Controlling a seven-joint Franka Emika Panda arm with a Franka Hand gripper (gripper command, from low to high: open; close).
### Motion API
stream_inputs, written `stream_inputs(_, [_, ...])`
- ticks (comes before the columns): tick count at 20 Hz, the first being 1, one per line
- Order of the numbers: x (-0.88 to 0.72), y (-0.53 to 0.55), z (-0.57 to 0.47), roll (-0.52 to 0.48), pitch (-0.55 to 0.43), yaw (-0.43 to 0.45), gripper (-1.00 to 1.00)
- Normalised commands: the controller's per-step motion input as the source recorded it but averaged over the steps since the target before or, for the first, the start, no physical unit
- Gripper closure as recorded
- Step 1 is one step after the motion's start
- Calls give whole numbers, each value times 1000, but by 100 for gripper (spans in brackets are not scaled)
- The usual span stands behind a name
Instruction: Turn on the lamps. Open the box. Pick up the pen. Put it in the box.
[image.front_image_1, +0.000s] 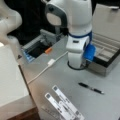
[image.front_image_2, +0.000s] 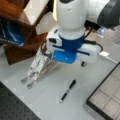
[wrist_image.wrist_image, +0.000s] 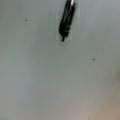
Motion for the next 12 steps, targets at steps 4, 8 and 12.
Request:
stream_inputs(4, [198,-102,-189,-47,-19,265,-100])
stream_inputs(8, [143,-79,-72,-15,26,253,-100])
stream_inputs(12, [164,-51,-131,8,65,198,-100])
